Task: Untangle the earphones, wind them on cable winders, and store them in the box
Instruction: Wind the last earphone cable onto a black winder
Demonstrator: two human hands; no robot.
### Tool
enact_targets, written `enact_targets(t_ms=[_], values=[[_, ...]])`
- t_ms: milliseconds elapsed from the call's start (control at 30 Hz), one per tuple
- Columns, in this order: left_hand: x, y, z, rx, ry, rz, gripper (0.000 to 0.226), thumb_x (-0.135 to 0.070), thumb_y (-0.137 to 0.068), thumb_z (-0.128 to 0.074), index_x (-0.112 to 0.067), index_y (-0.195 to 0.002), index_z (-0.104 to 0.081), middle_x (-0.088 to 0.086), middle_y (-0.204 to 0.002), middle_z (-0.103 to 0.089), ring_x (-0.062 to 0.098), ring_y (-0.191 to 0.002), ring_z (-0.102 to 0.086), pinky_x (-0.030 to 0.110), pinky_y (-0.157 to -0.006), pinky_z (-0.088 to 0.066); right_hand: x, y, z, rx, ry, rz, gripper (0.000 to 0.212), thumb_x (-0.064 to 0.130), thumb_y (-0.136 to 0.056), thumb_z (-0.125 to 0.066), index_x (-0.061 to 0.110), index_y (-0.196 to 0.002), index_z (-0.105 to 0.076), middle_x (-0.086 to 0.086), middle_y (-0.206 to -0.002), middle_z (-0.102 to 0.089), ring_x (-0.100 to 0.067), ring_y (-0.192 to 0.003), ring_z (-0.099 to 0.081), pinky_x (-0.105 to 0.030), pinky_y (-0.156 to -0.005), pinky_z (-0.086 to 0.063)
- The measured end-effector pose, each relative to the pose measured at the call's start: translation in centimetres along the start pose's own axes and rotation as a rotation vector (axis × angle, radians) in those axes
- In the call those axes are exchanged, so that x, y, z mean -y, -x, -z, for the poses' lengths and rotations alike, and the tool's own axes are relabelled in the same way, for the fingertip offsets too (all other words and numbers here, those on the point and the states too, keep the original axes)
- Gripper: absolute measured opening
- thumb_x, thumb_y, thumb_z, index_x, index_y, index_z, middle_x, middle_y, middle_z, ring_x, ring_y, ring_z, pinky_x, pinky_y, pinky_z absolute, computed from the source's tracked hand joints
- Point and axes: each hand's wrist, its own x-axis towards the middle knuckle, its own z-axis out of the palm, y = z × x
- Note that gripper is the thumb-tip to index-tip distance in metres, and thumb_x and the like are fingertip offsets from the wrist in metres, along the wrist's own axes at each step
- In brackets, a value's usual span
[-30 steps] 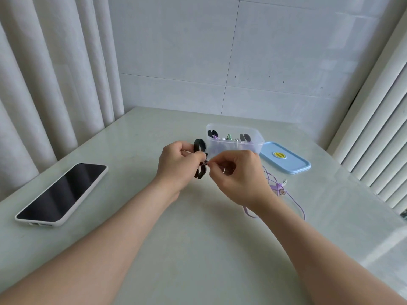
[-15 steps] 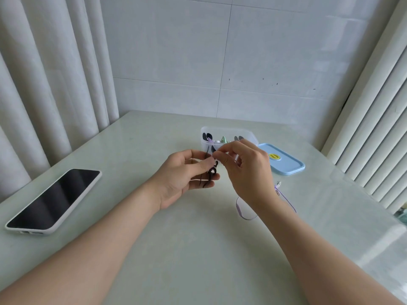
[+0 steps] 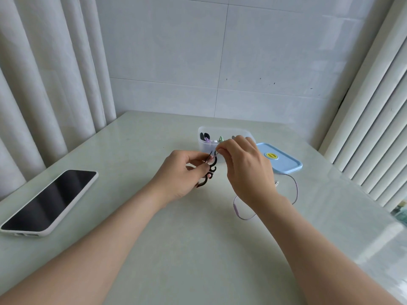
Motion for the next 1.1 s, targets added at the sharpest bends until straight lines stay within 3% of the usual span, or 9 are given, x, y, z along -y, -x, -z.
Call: enact_targets(t_ms=[167,267,400,533,600,733,900,1000,1100], values=[[0.5,-0.1,-0.2,0.050,-0.154,-0.080,0.025,-0.013,-0.100,-0.070,-0.026,-0.120,-0.078,-0.015,-0.107,-0.080,0.004,-0.100,-0.074,0.026,-0.092,-0.057,-0.5,-0.1,0.3,-0.064,0.061,-0.057,0.006,0.013,-0.101,-0.068,0.014,-0.095,-0.070,-0.001,-0.085,-0.057,-0.028,-0.085,-0.054,-0.029,-0.041,-0.032],[0.3,0.0,0.0,0.099,-0.207,-0.111,0.027,-0.011,-0.098,-0.071,-0.026,-0.120,-0.079,-0.015,-0.109,-0.079,0.000,-0.106,-0.073,0.026,-0.100,-0.055,-0.4,-0.2,0.4,-0.103,0.017,-0.070,0.011,0.017,-0.103,-0.064,0.014,-0.097,-0.073,-0.002,-0.087,-0.058,-0.027,-0.086,-0.053,-0.031,-0.042,-0.034],[0.0,0.2,-0.1,0.117,-0.240,-0.132,0.028,-0.008,-0.099,-0.070,-0.025,-0.119,-0.079,-0.014,-0.105,-0.080,0.000,-0.102,-0.074,0.026,-0.097,-0.058,-0.5,-0.2,0.5,-0.118,0.006,-0.112,0.015,0.023,-0.105,-0.062,0.016,-0.098,-0.074,0.000,-0.087,-0.059,-0.026,-0.087,-0.053,-0.032,-0.045,-0.037],[-0.5,0.5,-0.4,0.156,0.149,-0.048,0.025,-0.001,-0.100,-0.067,-0.006,-0.123,-0.074,0.009,-0.108,-0.080,0.019,-0.100,-0.078,0.034,-0.089,-0.063,-0.9,-0.1,0.5,-0.009,0.056,-0.240,0.020,0.032,-0.106,-0.060,0.017,-0.100,-0.071,0.001,-0.090,-0.059,-0.027,-0.093,-0.054,-0.032,-0.051,-0.034],[-0.8,0.5,-0.3,0.165,0.292,-0.041,0.024,-0.002,-0.101,-0.065,-0.002,-0.123,-0.072,0.013,-0.110,-0.080,0.024,-0.103,-0.078,0.037,-0.086,-0.064,-0.8,-0.2,0.6,0.075,0.093,-0.297,0.030,0.039,-0.108,-0.053,0.015,-0.097,-0.069,0.001,-0.092,-0.058,-0.026,-0.096,-0.053,-0.033,-0.055,-0.032],[-0.8,0.3,-0.2,0.097,0.439,-0.027,0.023,-0.004,-0.101,-0.065,0.000,-0.123,-0.071,0.017,-0.116,-0.077,0.030,-0.108,-0.076,0.042,-0.089,-0.063,-0.3,-0.2,0.8,0.212,0.079,-0.399,0.041,0.044,-0.107,-0.046,0.018,-0.079,-0.059,0.003,-0.084,-0.056,-0.025,-0.087,-0.050,-0.035,-0.059,-0.033],[-0.5,-0.1,0.4,0.044,0.493,0.032,0.024,-0.011,-0.102,-0.065,0.002,-0.121,-0.072,0.017,-0.117,-0.077,0.029,-0.107,-0.076,0.038,-0.088,-0.064,0.2,-0.1,0.8,0.422,0.053,-0.391,0.047,0.047,-0.104,-0.049,0.021,-0.064,-0.044,0.003,-0.061,-0.050,-0.030,-0.068,-0.049,-0.032,-0.052,-0.028],[-0.3,-0.3,1.2,-0.023,0.321,0.084,0.022,-0.021,-0.101,-0.069,-0.008,-0.118,-0.074,0.008,-0.106,-0.081,0.022,-0.100,-0.079,0.034,-0.078,-0.064,0.2,0.1,0.5,0.482,0.018,-0.313,0.034,0.048,-0.104,-0.047,0.027,-0.081,-0.061,0.005,-0.074,-0.063,-0.027,-0.075,-0.057,-0.031,-0.054,-0.035],[0.1,-0.6,1.7,-0.083,0.304,0.115,0.021,-0.022,-0.102,-0.068,-0.007,-0.116,-0.073,0.009,-0.104,-0.081,0.023,-0.099,-0.079,0.035,-0.081,-0.065,0.1,0.3,0.2,0.530,-0.077,-0.269,0.025,0.038,-0.104,-0.047,0.032,-0.100,-0.071,0.010,-0.077,-0.066,-0.025,-0.082,-0.059,-0.034,-0.063,-0.049]])
